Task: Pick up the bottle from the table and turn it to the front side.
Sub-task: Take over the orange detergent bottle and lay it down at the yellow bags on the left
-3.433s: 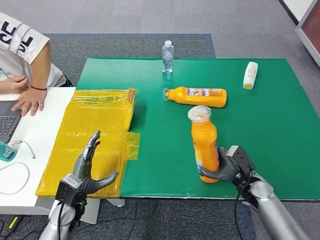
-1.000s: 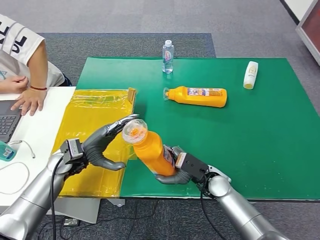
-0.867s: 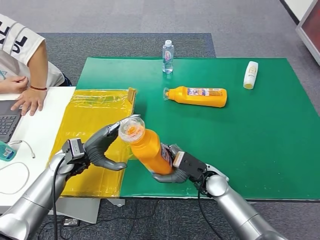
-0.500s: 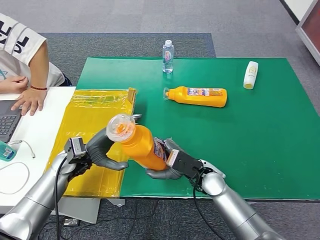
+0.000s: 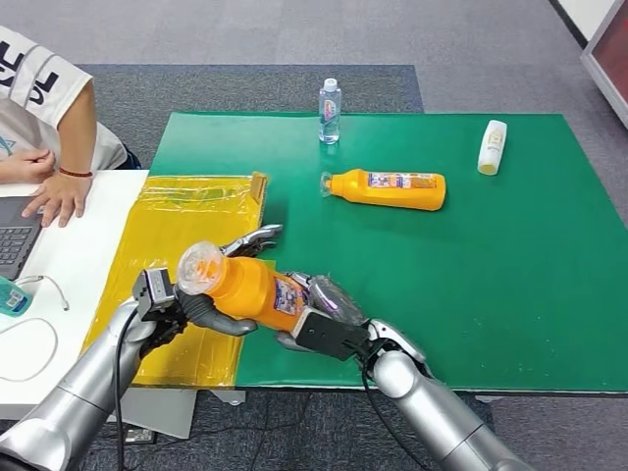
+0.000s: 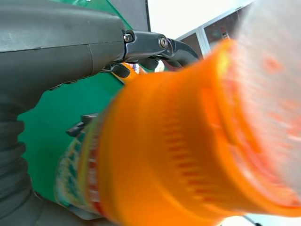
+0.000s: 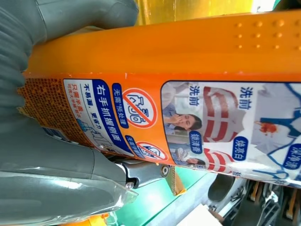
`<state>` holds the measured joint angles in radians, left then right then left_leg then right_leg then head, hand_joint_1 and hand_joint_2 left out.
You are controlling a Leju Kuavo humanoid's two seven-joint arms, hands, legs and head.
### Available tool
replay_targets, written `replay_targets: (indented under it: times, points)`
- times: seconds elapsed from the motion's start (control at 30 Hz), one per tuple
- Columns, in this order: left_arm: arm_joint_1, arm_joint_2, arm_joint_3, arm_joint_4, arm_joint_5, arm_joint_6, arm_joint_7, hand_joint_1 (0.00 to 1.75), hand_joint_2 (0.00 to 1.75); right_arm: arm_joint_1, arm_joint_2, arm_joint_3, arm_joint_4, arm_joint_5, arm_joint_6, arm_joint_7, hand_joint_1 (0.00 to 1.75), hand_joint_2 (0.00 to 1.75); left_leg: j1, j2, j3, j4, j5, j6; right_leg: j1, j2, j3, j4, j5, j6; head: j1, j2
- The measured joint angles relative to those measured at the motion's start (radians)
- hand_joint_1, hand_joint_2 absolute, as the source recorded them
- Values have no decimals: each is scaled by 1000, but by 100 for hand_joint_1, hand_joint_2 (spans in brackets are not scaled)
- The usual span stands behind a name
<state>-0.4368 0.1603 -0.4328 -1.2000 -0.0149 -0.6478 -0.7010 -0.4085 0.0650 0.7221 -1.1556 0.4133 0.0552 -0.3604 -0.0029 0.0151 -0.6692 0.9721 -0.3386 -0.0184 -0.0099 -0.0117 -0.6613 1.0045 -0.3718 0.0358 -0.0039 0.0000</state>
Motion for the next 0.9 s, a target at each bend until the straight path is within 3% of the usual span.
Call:
replay_targets:
  times: [0.33, 0.37, 0.47, 0.5, 0.9]
  points:
    - [11, -29, 16, 20, 0, 1, 0, 1, 175, 16, 33, -7, 24, 48, -39, 13, 175, 175, 0, 0, 0, 0, 0, 0, 0, 0, 0, 0, 0, 0, 0, 0]
    - [14, -31, 19, 21, 0, 1, 0, 25, 175, 18, 35, -9, 24, 56, -44, 15, 175, 175, 0, 0, 0, 0, 0, 0, 0, 0, 0, 0, 0, 0, 0, 0]
    - [23, -35, 24, 24, 0, 0, -1, 153, 175, 29, 42, -19, 18, 79, -57, 20, 175, 175, 0, 0, 0, 0, 0, 0, 0, 0, 0, 0, 0, 0, 0, 0]
    - [27, -36, 26, 24, 0, -1, -1, 173, 175, 34, 44, -23, 12, 89, -63, 21, 175, 175, 0, 0, 0, 0, 0, 0, 0, 0, 0, 0, 0, 0, 0, 0]
    - [64, -51, 53, 10, 15, -17, -3, 175, 175, 96, 49, -54, -66, 170, -98, 43, 175, 175, 0, 0, -1, 0, 0, 0, 0, 0, -1, 0, 0, 0, 0, 0]
